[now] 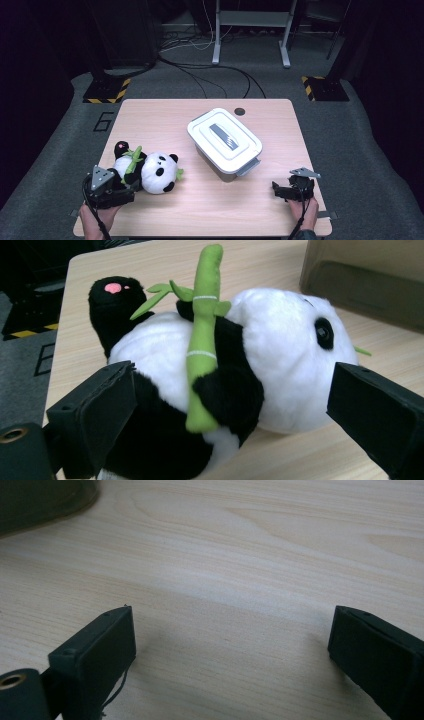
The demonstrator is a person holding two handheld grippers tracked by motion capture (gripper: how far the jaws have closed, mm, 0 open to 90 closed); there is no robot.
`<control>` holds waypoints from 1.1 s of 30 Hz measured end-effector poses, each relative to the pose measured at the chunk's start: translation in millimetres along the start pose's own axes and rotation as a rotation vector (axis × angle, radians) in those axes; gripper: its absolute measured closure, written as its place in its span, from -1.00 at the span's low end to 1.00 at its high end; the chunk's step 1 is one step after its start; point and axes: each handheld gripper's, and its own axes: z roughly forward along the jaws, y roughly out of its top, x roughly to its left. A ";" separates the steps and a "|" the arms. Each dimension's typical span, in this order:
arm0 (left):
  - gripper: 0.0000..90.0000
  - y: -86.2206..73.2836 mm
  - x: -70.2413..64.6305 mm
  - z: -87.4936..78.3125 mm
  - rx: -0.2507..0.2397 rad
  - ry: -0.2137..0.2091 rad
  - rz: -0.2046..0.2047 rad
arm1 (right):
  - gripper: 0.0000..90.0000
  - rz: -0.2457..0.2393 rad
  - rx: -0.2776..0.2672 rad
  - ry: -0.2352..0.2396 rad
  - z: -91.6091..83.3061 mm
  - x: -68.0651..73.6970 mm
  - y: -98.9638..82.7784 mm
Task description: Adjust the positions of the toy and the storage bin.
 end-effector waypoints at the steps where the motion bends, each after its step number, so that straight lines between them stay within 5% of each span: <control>1: -0.90 -1.2 0.2 -1.0 0.009 0.001 0.003 | -0.90 0.001 0.000 0.000 0.0 0.0 0.0; 9: -0.92 -24.8 7.9 4.7 0.053 0.011 -0.031 | -0.90 0.000 0.000 0.000 0.0 0.1 0.0; 22: -1.00 -76.1 19.6 44.7 0.167 0.010 -0.070 | -0.92 -0.011 0.014 0.010 0.6 1.3 1.7; 33: -1.00 -83.8 20.8 63.9 0.205 0.012 -0.076 | -0.93 -0.020 0.003 0.039 -8.9 1.2 10.1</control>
